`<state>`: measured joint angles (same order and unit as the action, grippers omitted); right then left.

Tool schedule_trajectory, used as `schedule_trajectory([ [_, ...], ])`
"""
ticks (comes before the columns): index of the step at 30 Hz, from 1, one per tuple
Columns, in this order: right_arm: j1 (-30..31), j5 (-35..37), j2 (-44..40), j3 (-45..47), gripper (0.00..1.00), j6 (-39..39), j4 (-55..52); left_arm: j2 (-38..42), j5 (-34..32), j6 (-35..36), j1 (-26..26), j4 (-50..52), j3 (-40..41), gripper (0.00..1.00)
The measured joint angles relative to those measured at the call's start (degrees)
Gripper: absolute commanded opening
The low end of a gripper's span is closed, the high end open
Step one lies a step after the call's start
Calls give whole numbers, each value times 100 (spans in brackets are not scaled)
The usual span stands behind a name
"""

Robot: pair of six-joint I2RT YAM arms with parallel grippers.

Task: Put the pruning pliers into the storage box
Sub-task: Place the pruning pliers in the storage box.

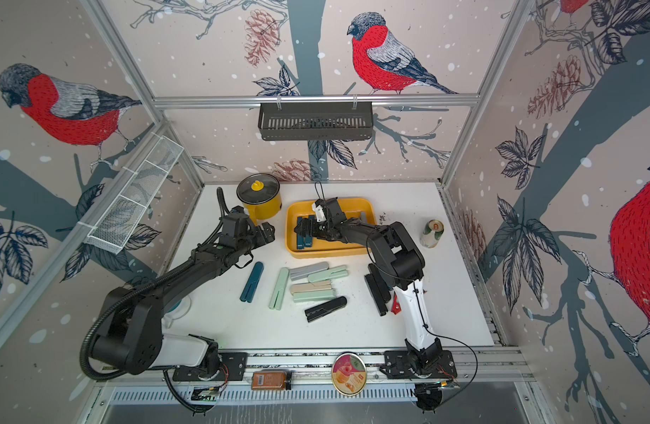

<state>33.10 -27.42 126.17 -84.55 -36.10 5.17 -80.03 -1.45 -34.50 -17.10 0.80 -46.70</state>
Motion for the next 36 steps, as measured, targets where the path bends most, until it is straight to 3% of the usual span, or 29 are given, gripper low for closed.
schedule_trajectory([
  [23,201,-74,247,-369,99,-116,-33,31,2,2,0,22,52,97],
  [36,17,192,-839,308,100,33,-140,452,-96,-20,-181,160,334,97],
])
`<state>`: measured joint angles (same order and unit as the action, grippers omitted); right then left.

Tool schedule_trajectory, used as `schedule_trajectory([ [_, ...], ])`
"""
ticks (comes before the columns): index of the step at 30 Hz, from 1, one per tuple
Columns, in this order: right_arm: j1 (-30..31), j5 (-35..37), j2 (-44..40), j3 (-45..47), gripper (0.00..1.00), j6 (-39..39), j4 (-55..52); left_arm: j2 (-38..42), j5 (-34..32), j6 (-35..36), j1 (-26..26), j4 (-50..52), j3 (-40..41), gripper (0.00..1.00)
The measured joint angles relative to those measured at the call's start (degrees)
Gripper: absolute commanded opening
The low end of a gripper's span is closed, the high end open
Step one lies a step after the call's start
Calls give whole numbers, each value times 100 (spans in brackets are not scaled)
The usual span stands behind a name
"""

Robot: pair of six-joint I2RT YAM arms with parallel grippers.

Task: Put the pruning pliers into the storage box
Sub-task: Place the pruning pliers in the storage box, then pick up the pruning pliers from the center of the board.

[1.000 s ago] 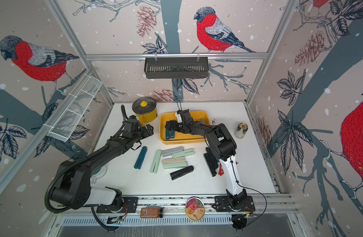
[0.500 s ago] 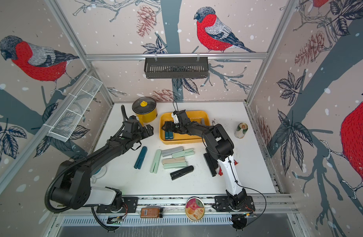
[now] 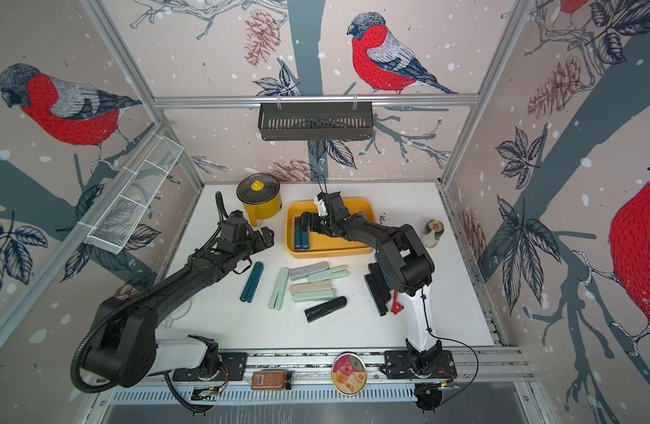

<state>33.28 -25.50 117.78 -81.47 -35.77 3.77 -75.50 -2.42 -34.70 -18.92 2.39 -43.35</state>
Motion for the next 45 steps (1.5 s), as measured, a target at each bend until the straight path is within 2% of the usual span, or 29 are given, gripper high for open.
schedule_trajectory([
  [10,-313,197,-1156,1139,100,455,225,382,-369,107,-1001,17,157,98],
  [16,-564,428,-1899,1725,100,741,402,332,-378,730,-1845,85,-28,96],
  [22,-946,625,-2531,2326,100,874,485,17,15,1692,-2435,232,-315,88],
  [32,-1434,745,-3115,2841,99,898,529,-909,649,3185,-3298,1115,-1115,68],
  [45,-1932,815,-3574,3235,99,909,529,-1816,1099,4024,-3628,2011,-1663,49],
])
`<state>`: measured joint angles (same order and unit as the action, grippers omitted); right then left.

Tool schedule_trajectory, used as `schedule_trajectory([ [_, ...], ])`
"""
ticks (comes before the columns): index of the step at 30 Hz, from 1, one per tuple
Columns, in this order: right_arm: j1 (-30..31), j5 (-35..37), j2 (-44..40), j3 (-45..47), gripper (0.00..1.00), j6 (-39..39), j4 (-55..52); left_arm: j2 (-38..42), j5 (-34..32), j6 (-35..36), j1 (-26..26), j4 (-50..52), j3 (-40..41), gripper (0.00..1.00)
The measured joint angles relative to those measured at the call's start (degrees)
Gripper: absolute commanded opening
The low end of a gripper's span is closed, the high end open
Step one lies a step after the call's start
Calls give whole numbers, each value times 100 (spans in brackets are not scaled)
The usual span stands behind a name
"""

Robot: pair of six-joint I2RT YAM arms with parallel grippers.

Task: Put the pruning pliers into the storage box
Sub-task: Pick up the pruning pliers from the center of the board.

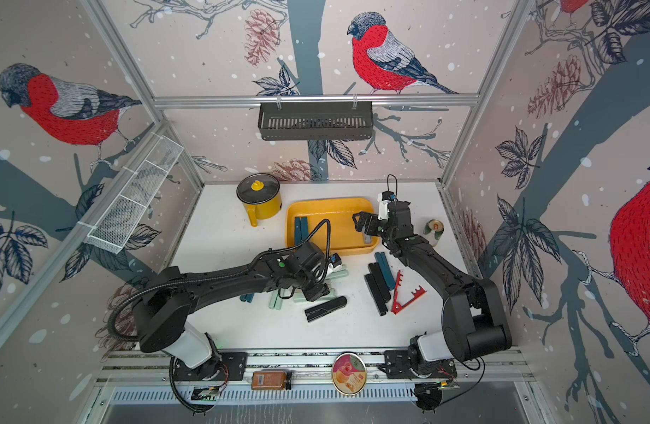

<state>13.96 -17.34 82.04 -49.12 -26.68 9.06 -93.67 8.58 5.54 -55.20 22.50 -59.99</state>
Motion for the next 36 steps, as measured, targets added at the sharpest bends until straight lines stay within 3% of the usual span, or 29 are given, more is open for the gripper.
schedule_trajectory([
  [19,-85,-74,-33,127,100,-13,2,-267,-109,203,-125,354,-7,35],
  [36,-140,-164,-59,223,100,-15,46,-385,-262,234,-138,476,81,41],
])
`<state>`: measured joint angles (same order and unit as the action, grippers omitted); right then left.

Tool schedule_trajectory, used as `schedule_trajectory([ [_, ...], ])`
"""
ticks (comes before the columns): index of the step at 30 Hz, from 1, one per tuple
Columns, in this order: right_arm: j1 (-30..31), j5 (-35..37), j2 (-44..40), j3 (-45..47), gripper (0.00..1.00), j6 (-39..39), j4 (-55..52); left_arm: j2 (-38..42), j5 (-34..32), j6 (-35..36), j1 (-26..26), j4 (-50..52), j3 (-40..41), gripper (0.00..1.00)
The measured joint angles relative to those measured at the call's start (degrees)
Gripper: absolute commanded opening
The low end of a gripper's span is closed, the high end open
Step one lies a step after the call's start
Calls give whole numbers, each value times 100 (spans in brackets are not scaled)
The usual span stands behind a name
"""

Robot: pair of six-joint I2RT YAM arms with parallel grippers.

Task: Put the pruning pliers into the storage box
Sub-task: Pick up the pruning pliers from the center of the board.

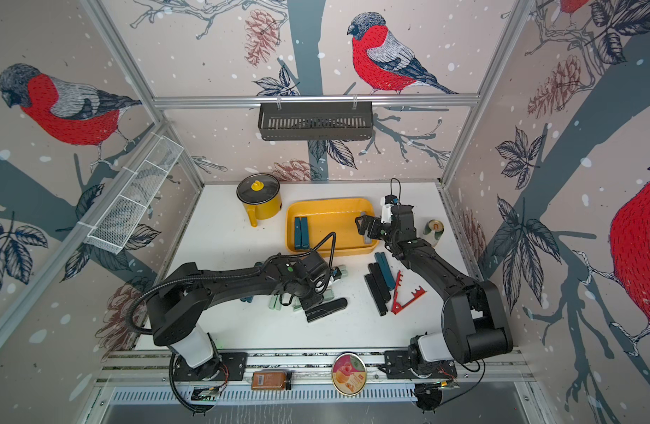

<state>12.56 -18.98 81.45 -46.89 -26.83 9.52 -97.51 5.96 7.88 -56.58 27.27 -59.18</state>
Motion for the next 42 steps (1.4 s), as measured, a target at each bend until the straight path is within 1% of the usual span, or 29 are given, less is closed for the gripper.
schedule_trajectory([
  [4,-9,-15,-35,35,100,0,37,33,-11,0,0,37,24,40],
  [8,-26,-17,-46,63,100,-2,72,35,-13,-4,0,37,33,33],
  [10,-28,-17,-48,81,99,-4,85,44,-13,-9,0,37,39,31],
  [13,-42,-22,-48,90,99,-4,85,81,-17,-42,-2,37,57,26],
  [17,-46,-37,-48,94,100,-4,90,186,-20,-87,-2,35,74,15],
  [18,-46,-39,-48,96,100,-4,87,219,-22,-138,-2,33,74,14],
  [28,-52,-59,-48,116,100,-7,90,605,-55,-299,-2,52,-17,13],
  [36,-142,-59,-105,116,99,-2,90,992,-352,-339,7,352,-365,12],
  [42,-208,-68,-162,188,100,-2,92,1423,-490,-339,275,428,-535,12],
])
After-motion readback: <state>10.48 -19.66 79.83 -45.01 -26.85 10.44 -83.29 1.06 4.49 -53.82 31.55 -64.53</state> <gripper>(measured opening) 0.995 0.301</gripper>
